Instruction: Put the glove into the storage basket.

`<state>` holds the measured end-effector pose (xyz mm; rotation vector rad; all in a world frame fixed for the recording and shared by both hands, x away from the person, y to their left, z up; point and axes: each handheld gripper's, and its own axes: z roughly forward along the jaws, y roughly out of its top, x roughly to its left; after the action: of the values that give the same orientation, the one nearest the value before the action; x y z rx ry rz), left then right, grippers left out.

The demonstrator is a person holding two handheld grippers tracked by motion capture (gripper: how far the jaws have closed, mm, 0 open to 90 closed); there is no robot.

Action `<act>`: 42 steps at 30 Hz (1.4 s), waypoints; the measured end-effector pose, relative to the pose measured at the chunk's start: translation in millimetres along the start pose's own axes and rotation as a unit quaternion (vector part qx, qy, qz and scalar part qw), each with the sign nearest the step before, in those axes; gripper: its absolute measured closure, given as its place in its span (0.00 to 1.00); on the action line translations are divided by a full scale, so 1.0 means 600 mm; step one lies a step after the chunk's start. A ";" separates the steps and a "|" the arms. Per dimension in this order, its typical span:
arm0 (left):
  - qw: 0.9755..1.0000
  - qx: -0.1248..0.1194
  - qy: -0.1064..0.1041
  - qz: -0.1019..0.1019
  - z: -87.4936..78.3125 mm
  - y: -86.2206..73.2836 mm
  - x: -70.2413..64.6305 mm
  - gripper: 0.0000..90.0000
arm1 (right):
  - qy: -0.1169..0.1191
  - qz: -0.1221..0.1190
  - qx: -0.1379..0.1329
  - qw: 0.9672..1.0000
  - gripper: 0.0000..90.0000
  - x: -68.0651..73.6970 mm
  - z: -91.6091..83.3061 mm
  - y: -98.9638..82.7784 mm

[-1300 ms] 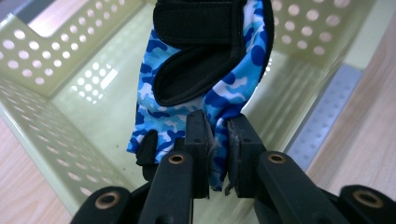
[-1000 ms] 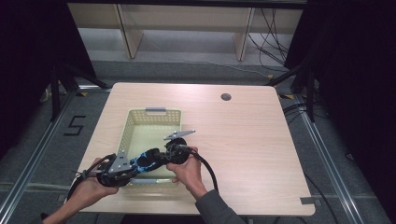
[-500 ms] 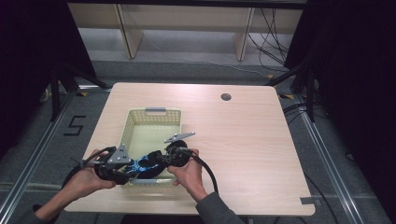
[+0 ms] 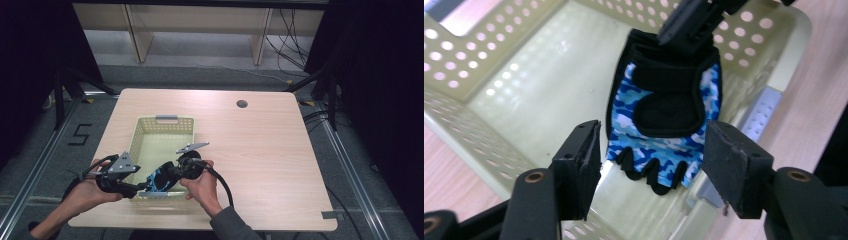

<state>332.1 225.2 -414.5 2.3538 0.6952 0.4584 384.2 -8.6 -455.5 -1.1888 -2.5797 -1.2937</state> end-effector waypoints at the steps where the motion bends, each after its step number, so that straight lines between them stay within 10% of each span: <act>1: 1.000 0.000 -0.002 -0.002 -0.001 0.000 0.000 0.43 | 0.007 -0.001 0.006 1.000 0.97 0.001 -0.002 0.000; 11: 1.000 -0.003 -0.001 -0.019 0.003 0.002 -0.004 0.37 | -0.016 -0.007 0.030 0.999 0.87 0.008 -0.009 -0.005; 18: 1.000 -0.002 -0.001 -0.020 0.003 0.002 -0.007 0.33 | -0.067 -0.061 0.044 0.995 0.63 0.018 -0.023 0.015; 27: 1.000 -0.012 0.001 -0.023 -0.004 0.004 -0.014 0.31 | -0.058 -0.079 -0.004 0.995 0.54 0.011 -0.053 0.030; 42: 0.994 -0.088 -0.025 -0.061 -0.006 0.011 -0.048 0.25 | -0.048 -0.041 -0.063 0.996 0.43 -0.035 -0.141 -0.005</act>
<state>310.0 205.7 -411.4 2.1379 0.7397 0.3886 371.8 -81.1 -409.0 -1.2061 -2.6757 -1.4702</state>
